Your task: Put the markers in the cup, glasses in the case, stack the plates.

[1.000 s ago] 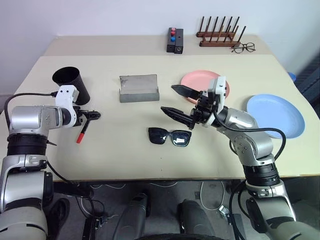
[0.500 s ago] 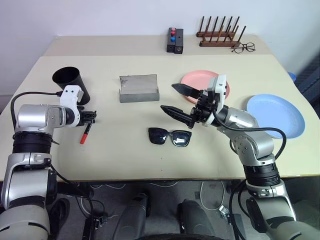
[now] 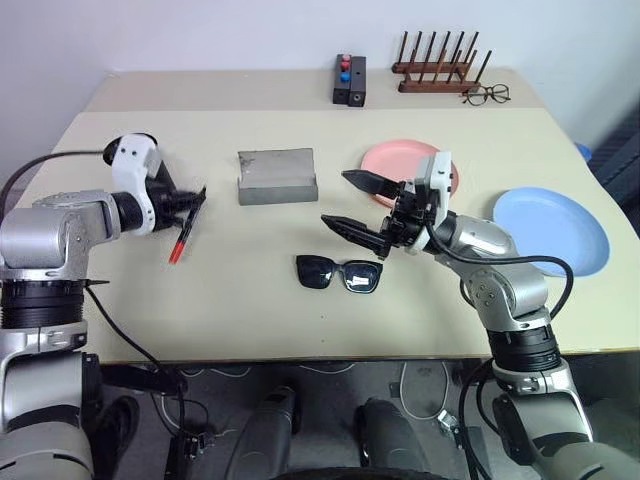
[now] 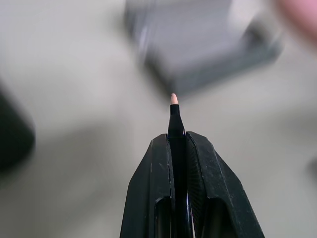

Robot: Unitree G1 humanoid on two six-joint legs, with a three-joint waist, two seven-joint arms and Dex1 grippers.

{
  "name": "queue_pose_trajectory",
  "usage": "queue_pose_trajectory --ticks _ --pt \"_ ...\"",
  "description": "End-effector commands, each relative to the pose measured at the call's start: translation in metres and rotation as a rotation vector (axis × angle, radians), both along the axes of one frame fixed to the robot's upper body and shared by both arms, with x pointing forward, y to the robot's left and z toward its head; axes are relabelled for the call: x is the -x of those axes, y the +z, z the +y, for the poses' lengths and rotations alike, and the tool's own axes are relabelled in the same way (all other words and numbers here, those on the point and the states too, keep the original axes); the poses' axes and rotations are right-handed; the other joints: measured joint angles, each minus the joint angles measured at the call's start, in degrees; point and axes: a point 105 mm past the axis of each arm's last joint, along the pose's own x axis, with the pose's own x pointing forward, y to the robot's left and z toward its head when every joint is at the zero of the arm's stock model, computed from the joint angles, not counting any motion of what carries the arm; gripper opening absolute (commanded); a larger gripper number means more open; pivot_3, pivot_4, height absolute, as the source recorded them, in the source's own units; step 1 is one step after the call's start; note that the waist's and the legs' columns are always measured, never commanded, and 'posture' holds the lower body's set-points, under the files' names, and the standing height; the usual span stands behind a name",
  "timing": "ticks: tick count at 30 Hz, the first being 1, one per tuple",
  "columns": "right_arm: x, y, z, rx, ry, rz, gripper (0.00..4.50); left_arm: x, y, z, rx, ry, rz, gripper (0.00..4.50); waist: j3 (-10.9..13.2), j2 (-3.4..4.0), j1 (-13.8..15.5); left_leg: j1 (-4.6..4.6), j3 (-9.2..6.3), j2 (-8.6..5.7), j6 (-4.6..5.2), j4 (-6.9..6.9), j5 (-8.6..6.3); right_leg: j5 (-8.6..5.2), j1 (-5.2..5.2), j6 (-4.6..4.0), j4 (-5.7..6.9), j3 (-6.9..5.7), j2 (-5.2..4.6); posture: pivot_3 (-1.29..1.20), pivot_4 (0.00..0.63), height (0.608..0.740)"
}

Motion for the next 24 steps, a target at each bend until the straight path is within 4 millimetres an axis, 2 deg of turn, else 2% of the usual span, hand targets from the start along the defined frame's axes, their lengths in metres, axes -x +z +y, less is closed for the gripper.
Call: queue_pose_trajectory --ticks 1,3,6,12,14,19,24 --pt "0.002 0.009 -0.006 -0.016 0.026 -0.013 4.5 0.002 0.06 0.006 0.086 0.021 -0.325 0.05 0.0 -0.01 -0.1 0.01 0.0 0.0 0.0 0.0 0.0 0.0 0.01 0.0 -0.02 0.0 0.0 0.0 0.15 0.74" --pt "0.0 0.012 -0.006 -0.033 0.018 -0.019 4.5 0.001 0.079 0.012 0.125 0.053 -0.416 0.05 0.0 -0.02 -0.1 0.0 -0.01 0.02 0.0 -0.01 0.0 0.01 0.07 -0.01 -0.01 0.0 0.03 0.0 0.15 0.74" --pt "-0.001 0.009 -0.006 -0.025 0.012 -0.017 4.5 0.002 0.096 0.023 0.093 0.08 -0.536 0.05 0.0 -0.02 -0.5 0.0 0.03 0.02 0.01 -0.04 0.0 0.01 0.05 -0.01 0.0 0.02 0.03 0.0 0.15 0.74" --pt "-0.002 0.005 -0.008 -0.012 0.0 -0.011 4.5 0.001 0.122 0.066 0.051 0.26 -0.749 0.05 0.0 -0.02 -0.4 0.0 0.04 0.01 0.02 -0.04 0.01 0.01 0.05 0.01 0.02 0.02 0.07 0.0 0.15 0.74" --pt "-0.001 0.004 -0.01 -0.011 -0.005 -0.012 4.5 0.003 0.125 0.082 0.033 0.314 -0.804 0.05 0.0 -0.02 -0.4 0.0 0.04 -0.01 0.02 -0.04 0.01 0.01 0.04 0.01 0.01 0.01 0.08 0.0 0.15 0.74" --pt "0.004 0.002 -0.009 -0.011 -0.002 -0.007 4.5 0.006 0.131 0.116 0.142 0.455 -0.893 0.05 0.0 -0.03 -0.2 0.0 0.02 -0.02 0.03 -0.01 0.01 0.02 0.03 0.02 0.01 -0.02 0.1 0.0 0.15 0.74" --pt "0.003 0.003 -0.008 -0.01 -0.002 -0.008 4.5 -0.004 0.112 0.111 0.122 0.408 -0.885 0.05 0.0 -0.04 -0.2 0.01 0.01 -0.04 0.03 0.02 0.01 0.02 0.04 0.03 0.01 -0.05 0.12 0.0 0.15 0.74"
